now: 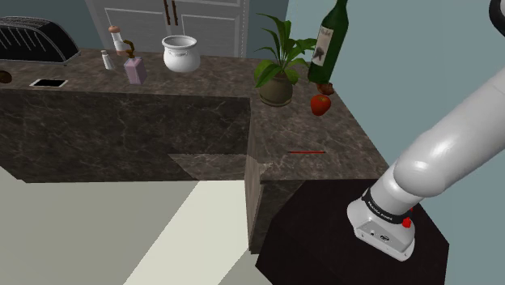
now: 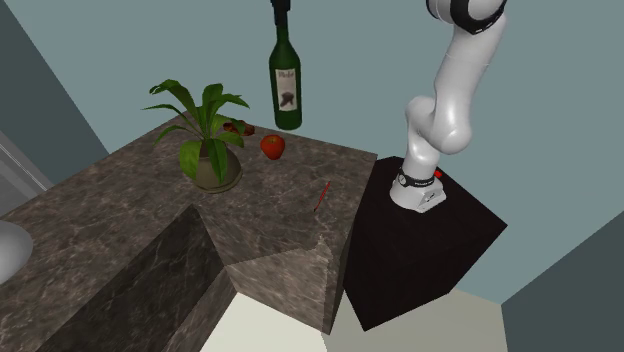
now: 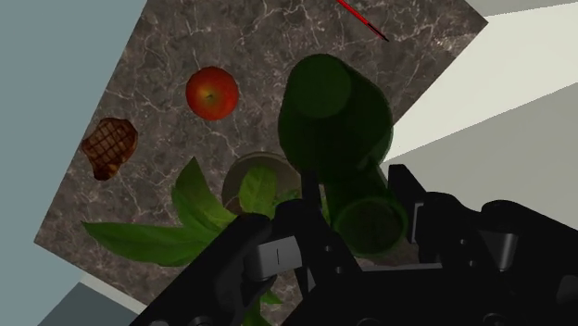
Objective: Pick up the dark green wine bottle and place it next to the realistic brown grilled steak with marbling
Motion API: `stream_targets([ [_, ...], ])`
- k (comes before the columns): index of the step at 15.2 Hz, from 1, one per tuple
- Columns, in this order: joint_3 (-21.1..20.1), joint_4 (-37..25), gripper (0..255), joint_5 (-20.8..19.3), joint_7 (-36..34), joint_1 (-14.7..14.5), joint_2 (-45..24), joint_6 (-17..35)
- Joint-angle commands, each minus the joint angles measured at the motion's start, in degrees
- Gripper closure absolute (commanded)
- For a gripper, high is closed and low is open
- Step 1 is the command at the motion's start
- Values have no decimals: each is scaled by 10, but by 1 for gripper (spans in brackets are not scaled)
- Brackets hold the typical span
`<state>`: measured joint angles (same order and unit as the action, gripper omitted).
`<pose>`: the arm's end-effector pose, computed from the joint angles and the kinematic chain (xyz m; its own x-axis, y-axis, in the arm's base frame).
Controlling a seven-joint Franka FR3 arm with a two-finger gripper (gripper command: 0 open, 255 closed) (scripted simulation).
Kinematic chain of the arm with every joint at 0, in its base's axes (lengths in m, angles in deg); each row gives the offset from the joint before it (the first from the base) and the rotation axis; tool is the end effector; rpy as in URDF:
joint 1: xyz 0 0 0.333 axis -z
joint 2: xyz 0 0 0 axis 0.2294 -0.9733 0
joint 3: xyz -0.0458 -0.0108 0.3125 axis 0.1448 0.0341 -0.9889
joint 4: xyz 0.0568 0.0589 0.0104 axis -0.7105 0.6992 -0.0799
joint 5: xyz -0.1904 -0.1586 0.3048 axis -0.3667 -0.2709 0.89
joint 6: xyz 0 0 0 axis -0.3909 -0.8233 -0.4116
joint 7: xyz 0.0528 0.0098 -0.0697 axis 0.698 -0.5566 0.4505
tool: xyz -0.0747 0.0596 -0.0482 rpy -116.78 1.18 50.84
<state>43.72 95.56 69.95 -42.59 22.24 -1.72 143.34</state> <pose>0.4298 -0.1795 0.7642 0.9985 -0.0542 0.0035 -0.0543 -0.9969 0.0574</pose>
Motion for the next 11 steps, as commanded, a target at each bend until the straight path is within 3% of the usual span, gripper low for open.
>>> stream_targets([
  [1, 16, 26, 255, -1, 27, 11, 4, 25],
  [11, 93, 53, 255, 16, 152, 69, -56, 117],
])
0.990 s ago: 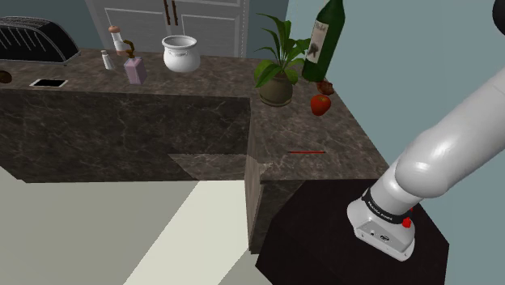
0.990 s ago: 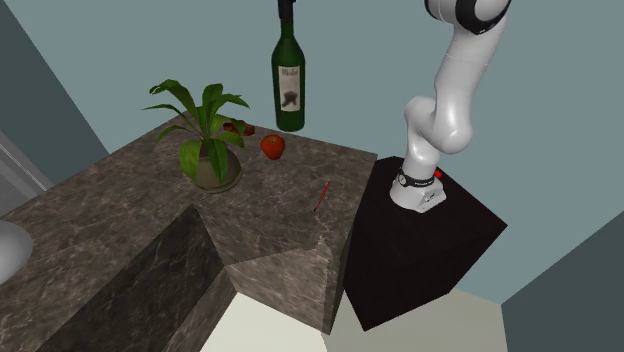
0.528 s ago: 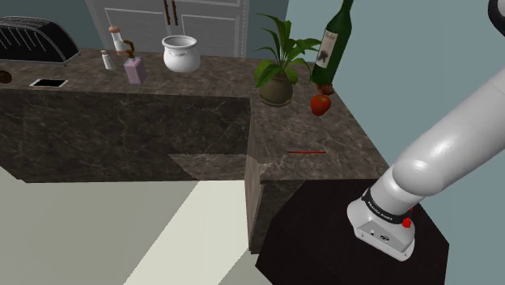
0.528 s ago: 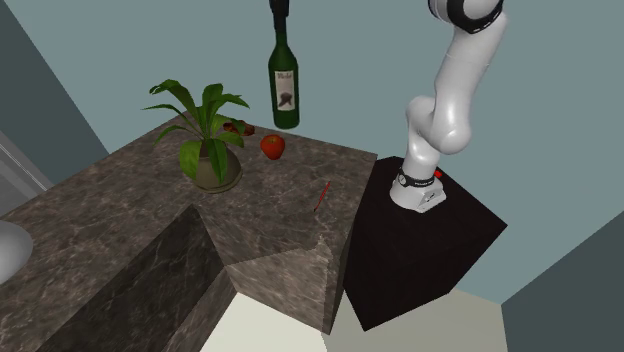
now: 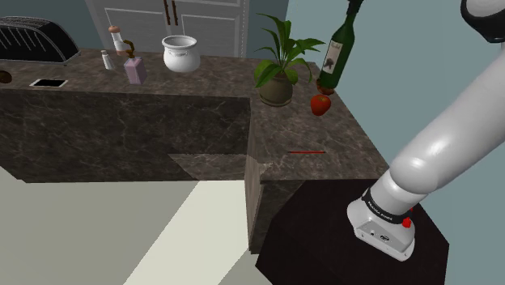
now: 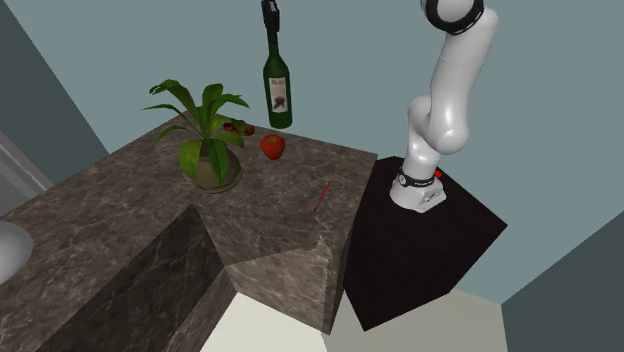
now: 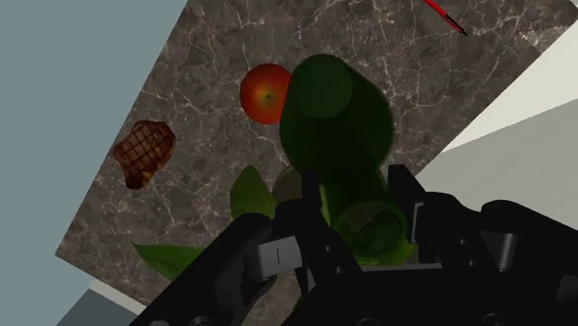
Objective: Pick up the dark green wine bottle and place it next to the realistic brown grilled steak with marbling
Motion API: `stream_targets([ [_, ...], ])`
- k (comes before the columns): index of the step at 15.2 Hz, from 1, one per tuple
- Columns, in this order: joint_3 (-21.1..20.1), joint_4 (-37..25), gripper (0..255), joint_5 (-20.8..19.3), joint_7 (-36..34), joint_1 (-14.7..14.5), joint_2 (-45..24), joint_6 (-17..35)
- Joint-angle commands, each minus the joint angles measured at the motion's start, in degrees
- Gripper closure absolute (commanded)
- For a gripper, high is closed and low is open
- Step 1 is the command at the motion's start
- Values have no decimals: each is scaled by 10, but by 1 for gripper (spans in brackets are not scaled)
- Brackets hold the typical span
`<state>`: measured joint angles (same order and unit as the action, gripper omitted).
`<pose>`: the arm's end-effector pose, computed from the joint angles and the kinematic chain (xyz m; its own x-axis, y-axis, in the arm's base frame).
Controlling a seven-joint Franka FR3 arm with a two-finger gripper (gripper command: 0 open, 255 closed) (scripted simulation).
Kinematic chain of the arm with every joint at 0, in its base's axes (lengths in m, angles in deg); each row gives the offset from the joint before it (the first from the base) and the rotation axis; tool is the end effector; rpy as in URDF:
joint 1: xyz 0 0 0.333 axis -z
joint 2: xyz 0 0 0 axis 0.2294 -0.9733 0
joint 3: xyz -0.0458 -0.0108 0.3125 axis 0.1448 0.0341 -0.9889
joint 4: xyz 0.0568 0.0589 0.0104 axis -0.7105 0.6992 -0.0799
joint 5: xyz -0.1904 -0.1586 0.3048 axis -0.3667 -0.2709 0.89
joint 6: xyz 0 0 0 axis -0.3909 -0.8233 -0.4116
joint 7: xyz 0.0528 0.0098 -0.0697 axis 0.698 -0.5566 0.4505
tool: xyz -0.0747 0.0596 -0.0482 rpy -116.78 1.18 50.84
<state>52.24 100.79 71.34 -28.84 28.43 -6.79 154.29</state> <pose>0.4266 -0.3106 0.6979 0.9986 -0.0535 0.0033 -0.0536 -0.9969 0.0567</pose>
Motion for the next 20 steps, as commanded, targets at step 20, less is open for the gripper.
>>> stream_targets([
  [20, 74, -269, 255, 158, 237, 219, -341, 53],
])
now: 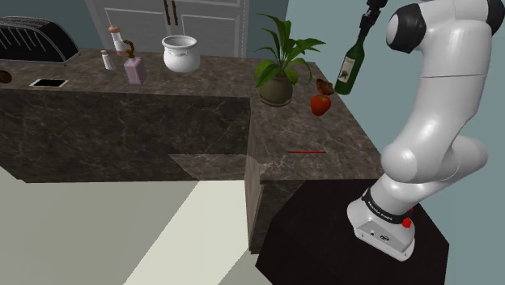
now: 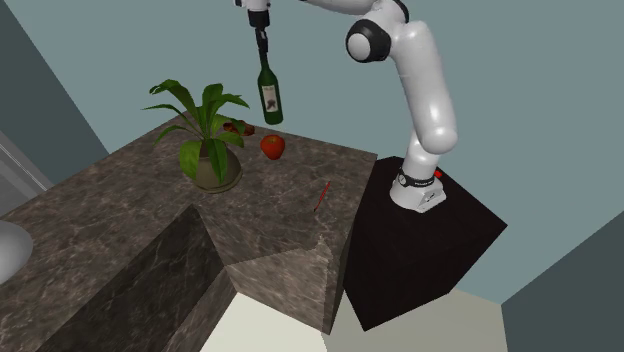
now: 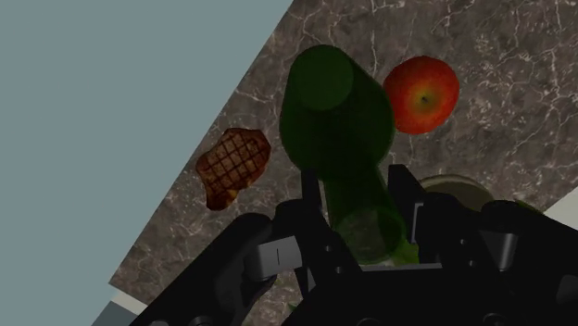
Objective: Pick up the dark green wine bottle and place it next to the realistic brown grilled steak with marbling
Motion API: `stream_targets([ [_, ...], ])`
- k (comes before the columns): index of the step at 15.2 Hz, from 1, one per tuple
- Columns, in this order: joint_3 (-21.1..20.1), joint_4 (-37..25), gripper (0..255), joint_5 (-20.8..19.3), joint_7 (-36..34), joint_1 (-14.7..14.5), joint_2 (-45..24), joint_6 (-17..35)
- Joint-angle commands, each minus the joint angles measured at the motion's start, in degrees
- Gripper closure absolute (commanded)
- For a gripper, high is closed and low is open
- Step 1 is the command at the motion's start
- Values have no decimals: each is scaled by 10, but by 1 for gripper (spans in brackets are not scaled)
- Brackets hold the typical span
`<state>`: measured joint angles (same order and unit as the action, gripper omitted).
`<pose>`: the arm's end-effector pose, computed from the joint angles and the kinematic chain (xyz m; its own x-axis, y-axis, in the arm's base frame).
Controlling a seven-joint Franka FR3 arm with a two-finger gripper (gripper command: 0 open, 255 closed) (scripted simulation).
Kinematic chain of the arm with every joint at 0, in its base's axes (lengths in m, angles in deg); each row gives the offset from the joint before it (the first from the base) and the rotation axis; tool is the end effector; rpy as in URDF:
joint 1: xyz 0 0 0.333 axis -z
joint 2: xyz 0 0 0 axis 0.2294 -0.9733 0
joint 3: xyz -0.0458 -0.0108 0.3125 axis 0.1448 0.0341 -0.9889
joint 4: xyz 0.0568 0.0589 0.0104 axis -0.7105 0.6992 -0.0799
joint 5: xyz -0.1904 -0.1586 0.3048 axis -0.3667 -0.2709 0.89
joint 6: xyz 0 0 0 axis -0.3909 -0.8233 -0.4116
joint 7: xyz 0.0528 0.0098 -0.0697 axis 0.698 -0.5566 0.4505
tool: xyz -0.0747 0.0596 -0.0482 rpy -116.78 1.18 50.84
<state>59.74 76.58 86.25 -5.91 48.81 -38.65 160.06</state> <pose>0.4180 -0.5491 0.5841 0.9986 -0.0533 0.0032 -0.0534 -0.9969 0.0573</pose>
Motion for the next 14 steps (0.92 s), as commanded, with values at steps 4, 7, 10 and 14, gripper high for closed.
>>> stream_targets([
  [4, -19, -215, 255, 47, 18, 96, -146, -63],
  [7, -12, -119, 255, 37, 25, 69, -109, -10],
  [10, -8, -60, 255, 32, 29, 54, -90, 28],
  [14, -6, -2, 255, 28, 32, 40, -75, 70],
])
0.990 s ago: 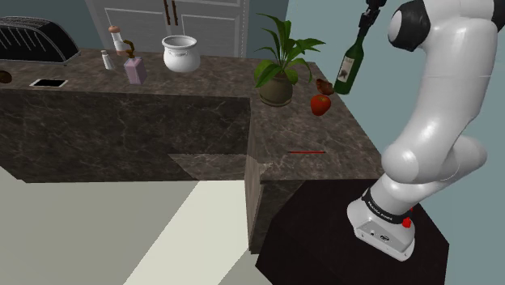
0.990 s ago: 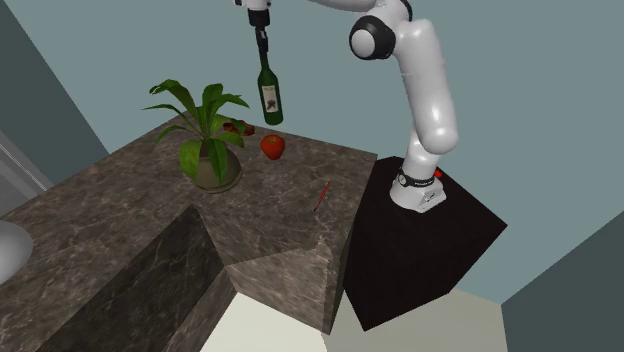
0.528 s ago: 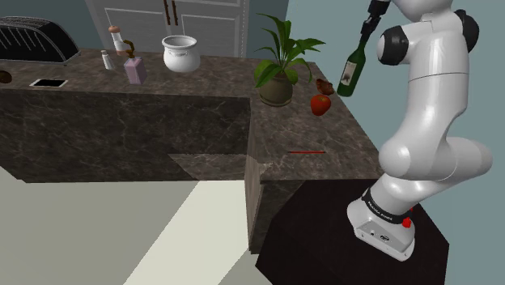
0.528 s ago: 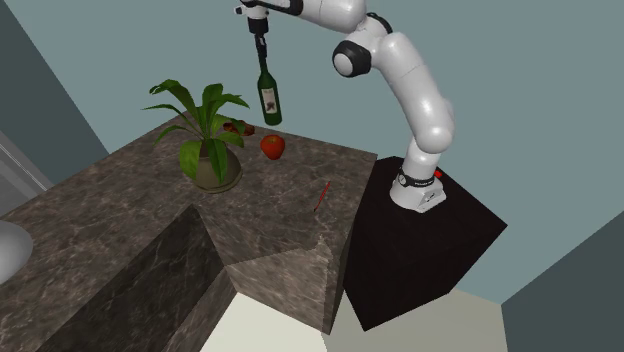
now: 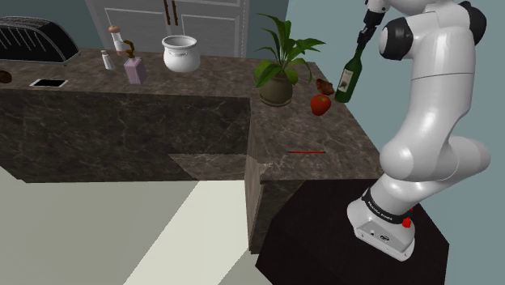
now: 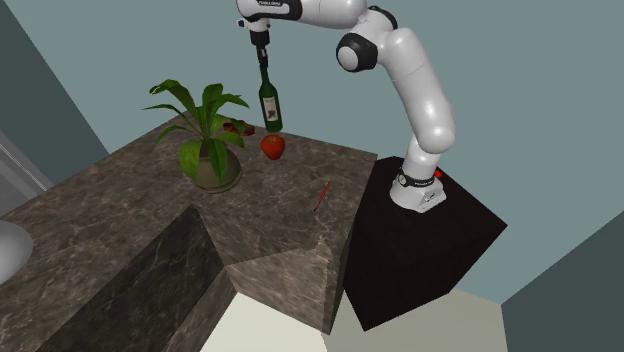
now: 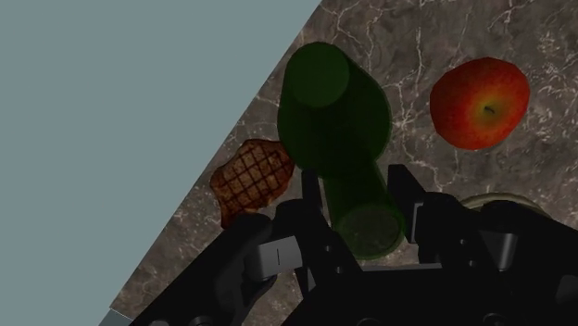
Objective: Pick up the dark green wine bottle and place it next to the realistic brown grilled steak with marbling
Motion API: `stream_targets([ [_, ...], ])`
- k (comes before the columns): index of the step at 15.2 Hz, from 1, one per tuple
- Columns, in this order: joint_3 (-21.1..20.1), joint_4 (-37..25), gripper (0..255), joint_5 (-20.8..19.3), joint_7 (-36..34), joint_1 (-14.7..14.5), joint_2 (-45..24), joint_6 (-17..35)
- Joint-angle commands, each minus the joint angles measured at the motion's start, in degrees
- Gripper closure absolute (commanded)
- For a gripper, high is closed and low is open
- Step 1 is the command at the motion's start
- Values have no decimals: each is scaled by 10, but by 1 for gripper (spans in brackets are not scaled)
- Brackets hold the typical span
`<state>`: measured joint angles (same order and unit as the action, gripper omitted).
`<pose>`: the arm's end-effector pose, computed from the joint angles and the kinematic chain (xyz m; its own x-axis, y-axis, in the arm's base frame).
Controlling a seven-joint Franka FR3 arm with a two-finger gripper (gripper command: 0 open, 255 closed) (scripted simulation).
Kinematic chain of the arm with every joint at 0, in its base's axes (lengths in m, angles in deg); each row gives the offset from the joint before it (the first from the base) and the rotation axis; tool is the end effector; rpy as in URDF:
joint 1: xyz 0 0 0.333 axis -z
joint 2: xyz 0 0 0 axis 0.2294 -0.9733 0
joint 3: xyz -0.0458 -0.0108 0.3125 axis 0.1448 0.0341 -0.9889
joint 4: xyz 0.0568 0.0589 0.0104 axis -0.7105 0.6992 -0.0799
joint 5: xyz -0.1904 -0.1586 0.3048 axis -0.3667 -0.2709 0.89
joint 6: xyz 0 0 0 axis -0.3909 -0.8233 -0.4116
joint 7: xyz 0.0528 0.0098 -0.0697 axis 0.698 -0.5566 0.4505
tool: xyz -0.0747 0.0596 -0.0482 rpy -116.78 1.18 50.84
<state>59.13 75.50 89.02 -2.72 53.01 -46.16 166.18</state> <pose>0.4147 -0.5999 0.5120 0.9986 -0.0523 0.0040 -0.0524 -0.9970 0.0566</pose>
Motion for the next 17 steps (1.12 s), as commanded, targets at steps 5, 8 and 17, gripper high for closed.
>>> stream_targets([
  [5, 1, 66, 255, -2, 3, -14, 10, 55],
  [8, 1, 82, 255, -3, 4, -17, 12, 69],
  [17, 1, 82, 0, -2, 4, -17, 12, 69],
])
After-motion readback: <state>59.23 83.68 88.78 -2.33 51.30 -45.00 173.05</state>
